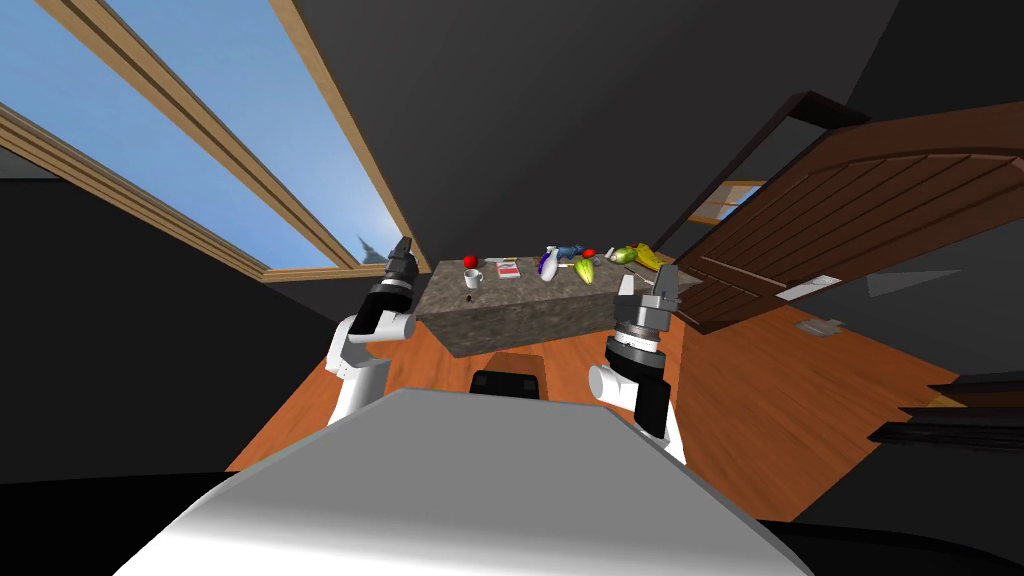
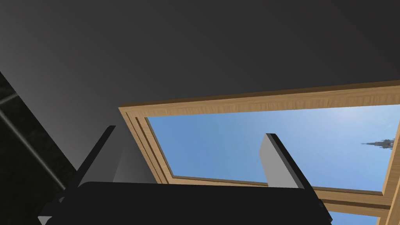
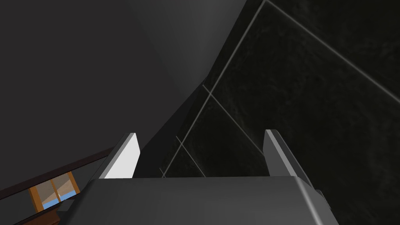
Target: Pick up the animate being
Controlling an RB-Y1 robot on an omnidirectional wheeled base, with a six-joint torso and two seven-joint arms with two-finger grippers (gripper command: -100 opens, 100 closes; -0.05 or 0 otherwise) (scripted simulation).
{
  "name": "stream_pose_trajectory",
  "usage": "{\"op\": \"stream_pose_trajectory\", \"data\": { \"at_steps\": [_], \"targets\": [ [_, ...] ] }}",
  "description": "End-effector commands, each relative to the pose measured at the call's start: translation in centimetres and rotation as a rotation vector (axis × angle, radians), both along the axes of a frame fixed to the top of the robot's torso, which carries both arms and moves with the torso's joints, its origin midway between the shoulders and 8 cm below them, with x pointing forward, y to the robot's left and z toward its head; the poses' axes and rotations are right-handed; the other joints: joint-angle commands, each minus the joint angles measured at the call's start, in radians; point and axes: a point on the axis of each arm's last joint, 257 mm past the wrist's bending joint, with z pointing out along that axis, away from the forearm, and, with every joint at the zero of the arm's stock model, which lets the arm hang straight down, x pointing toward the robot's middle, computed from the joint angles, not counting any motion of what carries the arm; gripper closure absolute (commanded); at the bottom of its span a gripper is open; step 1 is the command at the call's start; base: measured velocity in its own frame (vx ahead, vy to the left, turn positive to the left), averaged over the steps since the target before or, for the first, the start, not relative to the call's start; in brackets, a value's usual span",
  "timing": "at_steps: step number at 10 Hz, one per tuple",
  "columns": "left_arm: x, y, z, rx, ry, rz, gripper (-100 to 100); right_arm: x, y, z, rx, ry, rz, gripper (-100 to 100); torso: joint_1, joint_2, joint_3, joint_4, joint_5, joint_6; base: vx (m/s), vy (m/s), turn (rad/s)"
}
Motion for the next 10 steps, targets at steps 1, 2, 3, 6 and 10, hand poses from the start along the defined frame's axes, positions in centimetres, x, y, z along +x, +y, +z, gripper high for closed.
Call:
{"op": "stream_pose_trajectory", "data": {
  "at_steps": [1, 2, 3, 6, 10],
  "targets": [
    [0.5, 0.9, -0.8, -0.002, 0.042, 0.023, -100, 0.0, 0.0, 0.0, 0.000, 0.000, 0.000, 0, 0.000, 0.000, 0.000, 0.000, 0.000, 0.000, 0.000, -0.078, -0.019],
    [0.6, 1.0, -1.2, -0.006, 0.057, 0.027, -100, 0.0, 0.0, 0.0, 0.000, 0.000, 0.000, 0, 0.001, 0.000, 0.000, 0.000, 0.000, 0.000, 0.000, -0.034, 0.012],
    [1.0, 2.0, -1.2, 0.004, 0.077, 0.055, -100, 0.0, 0.0, 0.0, 0.000, 0.000, 0.000, 0, 0.003, 0.000, 0.000, 0.000, 0.001, 0.000, 0.004, -0.070, -0.049],
    [1.5, 3.4, -2.3, 0.000, 0.135, 0.092, -100, 0.0, 0.0, 0.0, 0.000, 0.000, 0.000, 0, 0.004, 0.000, 0.000, 0.000, 0.001, 0.000, 0.007, -0.057, -0.020],
    [2.0, 5.0, -4.3, -0.018, 0.228, 0.136, -100, 0.0, 0.0, 0.0, 0.000, 0.000, 0.000, 0, 0.003, 0.000, 0.000, 0.000, 0.001, 0.000, 0.007, -0.054, -0.025]
  ]
}}
